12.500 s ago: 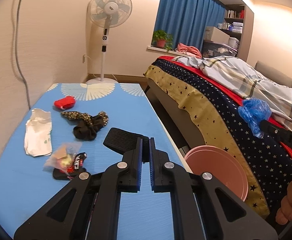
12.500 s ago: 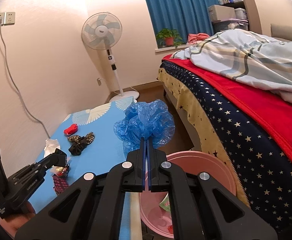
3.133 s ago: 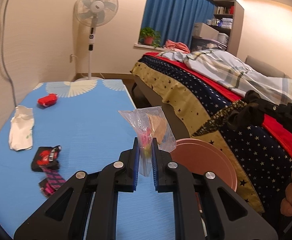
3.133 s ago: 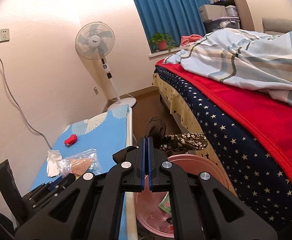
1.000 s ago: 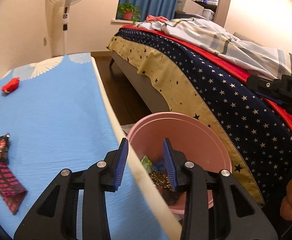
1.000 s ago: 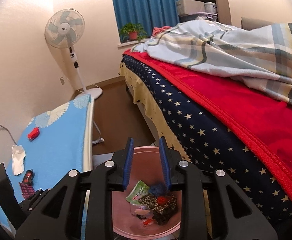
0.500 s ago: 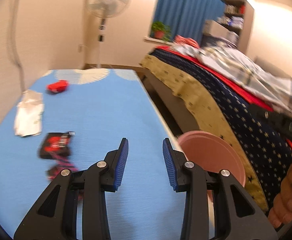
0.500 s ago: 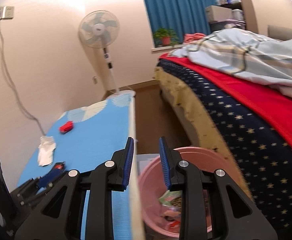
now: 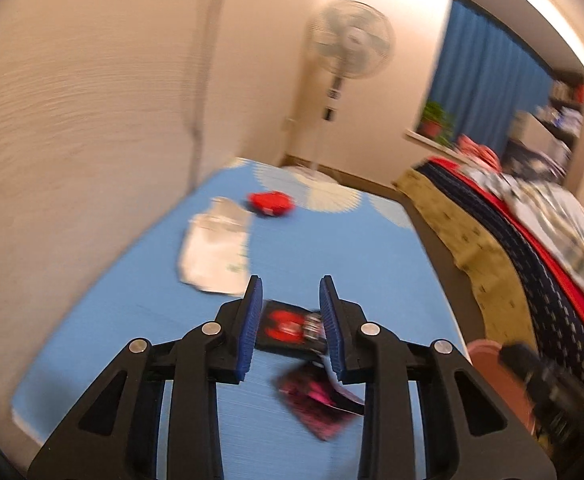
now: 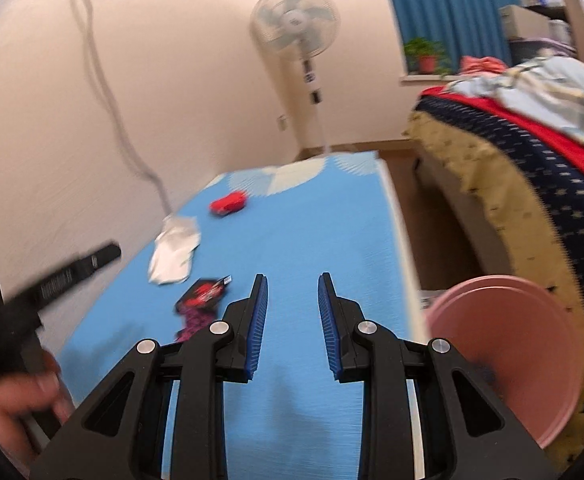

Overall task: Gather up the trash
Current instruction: 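Move both open grippers back over the table, then grasp the pink-checked wrapper with the right gripper while the left grasps the white paper bag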

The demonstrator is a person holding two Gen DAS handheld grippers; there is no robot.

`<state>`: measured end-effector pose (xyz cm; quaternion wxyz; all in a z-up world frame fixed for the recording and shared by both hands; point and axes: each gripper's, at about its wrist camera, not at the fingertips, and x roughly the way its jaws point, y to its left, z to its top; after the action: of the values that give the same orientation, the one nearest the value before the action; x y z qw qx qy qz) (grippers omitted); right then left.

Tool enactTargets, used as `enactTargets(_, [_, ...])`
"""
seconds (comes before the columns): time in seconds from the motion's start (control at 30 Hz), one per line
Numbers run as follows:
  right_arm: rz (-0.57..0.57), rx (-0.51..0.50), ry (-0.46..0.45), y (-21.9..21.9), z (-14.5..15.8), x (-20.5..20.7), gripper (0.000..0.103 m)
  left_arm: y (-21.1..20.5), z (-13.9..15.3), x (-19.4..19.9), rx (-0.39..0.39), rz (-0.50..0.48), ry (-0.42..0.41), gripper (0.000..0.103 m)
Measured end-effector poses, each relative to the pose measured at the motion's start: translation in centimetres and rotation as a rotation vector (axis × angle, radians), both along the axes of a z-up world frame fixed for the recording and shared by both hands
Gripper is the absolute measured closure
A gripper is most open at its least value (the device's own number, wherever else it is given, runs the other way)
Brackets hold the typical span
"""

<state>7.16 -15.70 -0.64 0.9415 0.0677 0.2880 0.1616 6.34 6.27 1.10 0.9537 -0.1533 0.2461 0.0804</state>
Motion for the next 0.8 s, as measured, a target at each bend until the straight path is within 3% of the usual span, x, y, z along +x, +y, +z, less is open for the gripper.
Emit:
enactTargets(0.27, [0.178, -0.033, 0.06, 6.0, -2.6, 0.9, 0.074, 1.9, -0.3, -0.3, 0.009, 0.071, 0.021, 0.073])
enactTargets(0.67, [0.239, -0.093, 0.154, 9.1, -6.0, 2.3, 0.07, 3.4, -2.0, 1.2, -0.001, 0.105, 0.054, 0.074])
enactTargets(0.73, [0.248, -0.086, 0.167, 9.1, -6.2, 2.5, 0.071, 3.6, -2.4, 1.7, -0.007, 0.112, 0.063, 0.074])
enactTargets(0.8, [0.261, -0.088, 0.165, 9.2, -6.3, 2.6, 0.083, 3.9, -2.9, 2.3, -0.015, 0.12, 0.071, 0.073])
